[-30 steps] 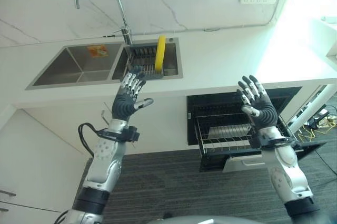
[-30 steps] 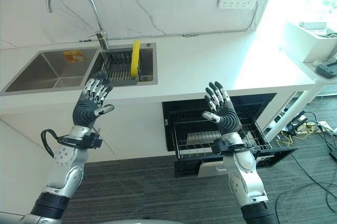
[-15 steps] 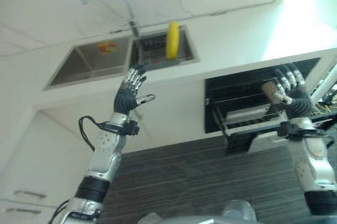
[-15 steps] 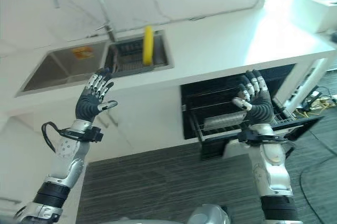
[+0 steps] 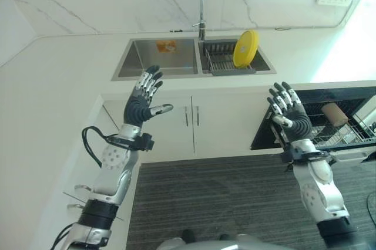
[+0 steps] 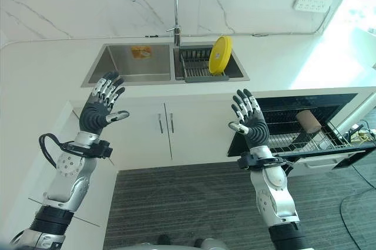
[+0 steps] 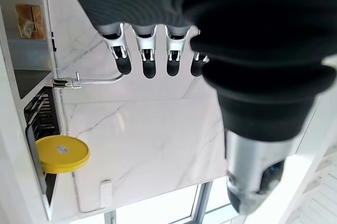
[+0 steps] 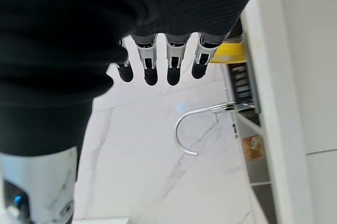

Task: Place the dishes in the dishwasher.

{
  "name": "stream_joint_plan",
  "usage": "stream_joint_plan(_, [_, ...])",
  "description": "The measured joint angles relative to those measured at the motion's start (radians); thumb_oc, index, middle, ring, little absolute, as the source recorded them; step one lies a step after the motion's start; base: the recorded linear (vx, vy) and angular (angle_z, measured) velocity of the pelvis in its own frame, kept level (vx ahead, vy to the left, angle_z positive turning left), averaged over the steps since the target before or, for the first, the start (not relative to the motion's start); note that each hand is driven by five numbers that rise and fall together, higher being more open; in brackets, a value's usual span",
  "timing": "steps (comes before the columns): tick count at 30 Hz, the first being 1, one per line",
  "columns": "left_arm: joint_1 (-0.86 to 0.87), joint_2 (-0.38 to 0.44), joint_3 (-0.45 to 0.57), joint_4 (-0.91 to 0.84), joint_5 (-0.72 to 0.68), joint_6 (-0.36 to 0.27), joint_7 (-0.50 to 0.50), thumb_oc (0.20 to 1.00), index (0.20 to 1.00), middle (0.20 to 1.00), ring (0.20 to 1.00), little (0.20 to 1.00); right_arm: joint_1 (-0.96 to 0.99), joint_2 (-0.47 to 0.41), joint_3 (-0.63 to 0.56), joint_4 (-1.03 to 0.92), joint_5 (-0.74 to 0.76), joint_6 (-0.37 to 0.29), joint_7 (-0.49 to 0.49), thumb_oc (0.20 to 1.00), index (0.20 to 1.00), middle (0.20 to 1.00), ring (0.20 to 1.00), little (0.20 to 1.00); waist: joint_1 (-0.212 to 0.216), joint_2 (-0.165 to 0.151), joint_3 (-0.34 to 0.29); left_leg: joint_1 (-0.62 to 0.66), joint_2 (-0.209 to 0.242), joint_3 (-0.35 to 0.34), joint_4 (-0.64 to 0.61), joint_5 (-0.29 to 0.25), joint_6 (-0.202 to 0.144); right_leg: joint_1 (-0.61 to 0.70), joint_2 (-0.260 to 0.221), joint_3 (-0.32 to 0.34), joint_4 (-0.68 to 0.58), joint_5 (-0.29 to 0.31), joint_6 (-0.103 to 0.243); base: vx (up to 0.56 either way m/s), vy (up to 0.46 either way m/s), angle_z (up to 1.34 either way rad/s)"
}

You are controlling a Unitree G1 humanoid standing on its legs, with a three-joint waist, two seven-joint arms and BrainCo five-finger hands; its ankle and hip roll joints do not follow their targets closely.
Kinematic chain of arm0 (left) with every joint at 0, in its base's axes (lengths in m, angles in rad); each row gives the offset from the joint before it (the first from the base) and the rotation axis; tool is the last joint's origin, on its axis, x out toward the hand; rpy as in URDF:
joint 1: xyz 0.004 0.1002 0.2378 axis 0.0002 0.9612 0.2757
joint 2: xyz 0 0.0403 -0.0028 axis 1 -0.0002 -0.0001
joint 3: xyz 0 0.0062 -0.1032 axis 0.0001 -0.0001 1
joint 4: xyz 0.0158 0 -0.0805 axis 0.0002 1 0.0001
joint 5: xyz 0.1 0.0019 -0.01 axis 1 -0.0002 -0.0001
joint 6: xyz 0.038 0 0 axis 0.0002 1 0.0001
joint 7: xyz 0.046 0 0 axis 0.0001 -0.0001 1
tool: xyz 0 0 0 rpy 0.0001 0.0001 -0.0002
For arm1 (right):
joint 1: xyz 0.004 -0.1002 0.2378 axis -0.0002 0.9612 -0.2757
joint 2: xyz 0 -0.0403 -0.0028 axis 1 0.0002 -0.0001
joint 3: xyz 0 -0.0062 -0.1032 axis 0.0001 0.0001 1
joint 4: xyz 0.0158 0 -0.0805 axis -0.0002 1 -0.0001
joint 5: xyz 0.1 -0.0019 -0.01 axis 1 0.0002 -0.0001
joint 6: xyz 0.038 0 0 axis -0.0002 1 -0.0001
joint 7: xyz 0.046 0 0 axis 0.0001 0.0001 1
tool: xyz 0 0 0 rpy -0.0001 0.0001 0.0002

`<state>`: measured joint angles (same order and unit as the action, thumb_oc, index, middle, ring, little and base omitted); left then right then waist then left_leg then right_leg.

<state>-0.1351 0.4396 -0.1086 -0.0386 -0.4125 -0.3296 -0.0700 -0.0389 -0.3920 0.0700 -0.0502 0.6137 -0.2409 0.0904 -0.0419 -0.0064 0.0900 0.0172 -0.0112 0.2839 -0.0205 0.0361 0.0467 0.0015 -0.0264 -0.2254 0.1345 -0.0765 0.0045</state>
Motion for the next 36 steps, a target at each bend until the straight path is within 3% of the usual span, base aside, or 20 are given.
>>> stream_joint_plan(5, [0.008, 0.001, 0.0, 0.0, 0.001, 0.002, 0.007, 1.0, 1.0, 1.0, 1.0, 1.0, -0.002, 0.0, 0.0, -0.007, 0.016, -0.001, 0.0, 1.0, 1.0, 1.0, 1.0, 1.0, -0.012, 0.03, -0.022, 0.024, 0.007, 0.0, -0.014, 0.002, 0.001, 0.033, 0.019, 0.006, -0.032, 0.01, -0.017, 0.07, -0.095, -0.02])
stream_joint_plan(10, [0.009, -0.002, 0.0, 0.003, 0.005, 0.003, 0.016, 1.0, 1.0, 1.0, 1.0, 1.0, -0.003, -0.004, 0.001, -0.006, 0.018, 0.003, 0.0, 1.0, 1.0, 1.0, 1.0, 1.0, -0.019, 0.026, -0.022, 0.032, 0.024, -0.001, 0.011, -0.001, -0.009, 0.046, 0.033, 0.008, -0.021, -0.015, -0.028, 0.03, -0.17, -0.02])
stream_joint_plan(11, [0.011, -0.002, 0.0, 0.003, 0.014, 0.002, 0.026, 1.0, 1.0, 1.0, 1.0, 1.0, -0.005, -0.003, 0.004, -0.006, 0.018, 0.004, 0.0, 1.0, 1.0, 1.0, 1.0, 1.0, -0.012, 0.01, -0.021, 0.016, 0.031, -0.002, 0.063, -0.01, -0.026, 0.039, 0.033, 0.016, -0.008, -0.032, -0.034, 0.04, -0.19, -0.19])
stream_joint_plan(12, [0.011, 0.006, 0.001, 0.003, 0.039, 0.002, 0.037, 1.0, 1.0, 1.0, 1.0, 1.0, -0.009, 0.002, 0.014, 0.001, 0.018, 0.005, 0.0, 1.0, 1.0, 1.0, 1.0, 1.0, -0.002, -0.042, -0.016, -0.063, 0.035, -0.005, 0.218, -0.007, -0.039, 0.018, 0.01, 0.034, 0.015, -0.046, -0.059, 0.08, -0.11, -0.31])
stream_joint_plan(13, [0.018, 0.007, 0.001, 0.003, 0.041, 0.002, 0.04, 1.0, 1.0, 1.0, 1.0, 1.0, -0.012, 0.0, 0.021, 0.001, 0.018, 0.005, 0.0, 1.0, 1.0, 1.0, 1.0, 1.0, 0.008, -0.068, -0.015, -0.129, 0.049, -0.007, 0.35, 0.013, -0.069, 0.016, 0.001, 0.047, 0.015, -0.041, -0.066, 0.12, -0.037, -0.3])
stream_joint_plan(14, [0.021, 0.009, 0.002, 0.003, 0.041, -0.001, 0.042, 1.0, 1.0, 1.0, 1.0, 1.0, -0.021, 0.001, 0.019, 0.001, 0.018, -0.002, -0.001, 1.0, 1.0, 1.0, 1.0, 1.0, 0.014, -0.071, -0.006, -0.211, 0.073, -0.029, 0.496, 0.026, -0.095, 0.021, 0.006, 0.05, 0.019, -0.039, -0.073, 0.12, 0.045, -0.24])
stream_joint_plan(15, [0.038, 0.01, 0.002, 0.0, 0.042, -0.001, 0.043, 1.0, 1.0, 1.0, 1.0, 1.0, -0.018, 0.004, 0.019, 0.002, 0.018, -0.007, -0.006, 1.0, 1.0, 1.0, 1.0, 1.0, 0.013, -0.059, 0.005, -0.24, 0.091, -0.045, 0.52, -0.014, -0.104, 0.036, 0.026, 0.047, -0.006, -0.032, -0.058, 0.24, 0.125, -0.15])
stream_joint_plan(17, [0.045, 0.011, 0.002, 0.0, 0.042, -0.001, 0.043, 1.0, 1.0, 1.0, 1.0, 1.0, -0.019, 0.002, 0.019, 0.0, 0.018, -0.009, -0.01, 1.0, 1.0, 1.0, 1.0, 1.0, 0.011, -0.049, 0.01, -0.238, 0.093, -0.059, 0.465, -0.021, -0.099, 0.045, 0.039, 0.046, -0.018, -0.029, -0.056, 0.3, 0.144, -0.1])
stream_joint_plan(19, [0.04, 0.008, 0.001, 0.025, 0.042, 0.0, 0.046, 1.0, 1.0, 1.0, 1.0, 1.0, -0.046, -0.007, 0.052, 0.002, 0.015, -0.01, -0.039, 1.0, 1.0, 1.0, 1.0, 1.0, 0.015, -0.007, 0.02, -0.175, 0.084, -0.059, 0.083, -0.005, -0.119, 0.087, 0.077, 0.052, -0.086, -0.019, -0.042, 0.34, 0.112, -0.1])
stream_joint_plan(20, [0.027, 0.004, 0.0, 0.033, 0.043, 0.0, 0.046, 1.0, 1.0, 1.0, 1.0, 1.0, -0.057, -0.006, 0.052, 0.003, 0.015, -0.011, -0.046, 1.0, 1.0, 1.0, 1.0, 1.0, 0.023, 0.002, 0.039, -0.174, 0.086, -0.08, 0.004, 0.013, -0.139, 0.106, 0.091, 0.07, -0.102, 0.002, -0.033, 0.42, 0.12, -0.1])
stream_joint_plan(22, [0.052, -0.012, 0.007, 0.04, 0.05, 0.001, 0.048, 1.0, 1.0, 1.0, 1.0, 1.0, -0.053, -0.009, 0.06, 0.004, 0.015, -0.009, -0.063, 1.0, 1.0, 1.0, 1.0, 1.0, 0.071, 0.015, 0.063, -0.179, 0.103, -0.169, -0.066, 0.046, -0.155, 0.158, 0.125, 0.141, -0.139, -0.006, -0.045, 0.39, 0.124, -0.44])
stream_joint_plan(23, [0.069, -0.016, 0.011, 0.041, 0.051, 0.001, 0.047, 1.0, 1.0, 1.0, 1.0, 1.0, -0.047, -0.009, 0.059, 0.004, 0.015, -0.009, -0.065, 1.0, 1.0, 1.0, 1.0, 1.0, 0.078, 0.022, 0.067, -0.178, 0.112, -0.163, -0.066, 0.05, -0.156, 0.189, 0.13, 0.147, -0.148, -0.021, -0.069, 0.41, 0.149, -0.45])
stream_joint_plan(26, [0.072, -0.009, 0.047, 0.032, 0.051, 0.0, 0.047, 1.0, 1.0, 1.0, 1.0, 1.0, -0.047, -0.021, 0.057, 0.0, 0.015, -0.011, -0.064, 1.0, 1.0, 1.0, 1.0, 1.0, 0.077, 0.02, 0.07, -0.176, 0.111, -0.076, 0.042, 0.036, -0.133, 0.24, 0.117, 0.166, -0.142, -0.057, -0.072, 0.32, 0.132, -0.23])
stream_joint_plan(27, [0.065, -0.003, 0.05, 0.022, 0.051, 0.0, 0.047, 1.0, 1.0, 1.0, 1.0, 1.0, -0.048, -0.019, 0.055, 0.0, 0.016, -0.018, -0.064, 1.0, 1.0, 1.0, 1.0, 1.0, 0.074, 0.022, 0.069, -0.152, 0.088, -0.079, 0.025, 0.057, -0.116, 0.254, 0.106, 0.181, -0.131, -0.072, -0.072, 0.35, 0.164, -0.4])
stream_joint_plan(29, [0.061, 0.004, 0.053, 0.013, 0.074, 0.001, 0.047, 1.0, 1.0, 1.0, 1.0, 1.0, -0.051, -0.02, 0.057, 0.0, 0.017, -0.016, -0.063, 1.0, 1.0, 1.0, 1.0, 1.0, 0.083, 0.016, 0.073, -0.082, 0.049, -0.076, -0.037, 0.141, -0.012, 0.263, 0.067, 0.19, -0.092, -0.112, -0.006, 0.33, 0.173, -0.49])
stream_joint_plan(30, [0.055, 0.012, 0.054, 0.013, 0.081, 0.007, 0.047, 1.0, 1.0, 1.0, 1.0, 1.0, -0.049, -0.017, 0.059, -0.004, 0.017, -0.012, -0.065, 1.0, 1.0, 1.0, 1.0, 1.0, 0.08, -0.001, 0.075, -0.061, 0.025, -0.069, -0.035, 0.129, 0.012, 0.272, 0.038, 0.187, -0.069, -0.126, 0.018, 0.35, 0.226, -0.35])
stream_joint_plan(32, [0.034, 0.016, 0.05, 0.012, 0.081, 0.015, 0.044, 1.0, 1.0, 1.0, 1.0, 1.0, -0.049, -0.014, 0.059, -0.025, 0.017, -0.01, -0.076, 1.0, 1.0, 1.0, 1.0, 1.0, 0.079, -0.006, 0.075, -0.012, 0.002, -0.052, -0.031, 0.078, 0.034, 0.238, 0.009, 0.163, 0.084, -0.135, 0.05, 0.29, 0.231, -0.14])
stream_joint_plan(34, [-0.015, 0.029, 0.034, 0.014, 0.084, 0.021, 0.04, 1.0, 1.0, 1.0, 1.0, 1.0, -0.048, 0.031, 0.058, -0.033, 0.016, -0.018, -0.087, 1.0, 1.0, 1.0, 1.0, 1.0, 0.081, -0.014, 0.072, 0.054, -0.017, -0.053, -0.029, 0.029, 0.055, 0.144, -0.037, 0.122, 0.386, -0.122, 0.141, 0.22, 0.223, 0.1])
stream_joint_plan(35, [-0.038, 0.041, 0.03, 0.013, 0.087, 0.022, 0.036, 1.0, 1.0, 1.0, 1.0, 1.0, -0.048, 0.05, 0.059, -0.045, 0.015, -0.03, -0.088, 1.0, 1.0, 1.0, 1.0, 1.0, 0.084, -0.016, 0.071, 0.057, -0.032, -0.055, 0.004, -0.017, 0.065, 0.082, -0.055, 0.133, 0.519, -0.07, 0.173, 0.21, 0.203, 0.21])
stream_joint_plan(36, [-0.044, 0.05, 0.029, 0.013, 0.088, 0.025, 0.035, 1.0, 1.0, 1.0, 1.0, 1.0, -0.045, 0.06, 0.06, -0.049, 0.014, -0.031, -0.088, 1.0, 1.0, 1.0, 1.0, 1.0, 0.082, -0.013, 0.072, 0.055, -0.038, -0.058, 0.035, -0.037, 0.081, 0.033, -0.062, 0.142, 0.614, 0.006, 0.177, 0.23, 0.172, 0.2])
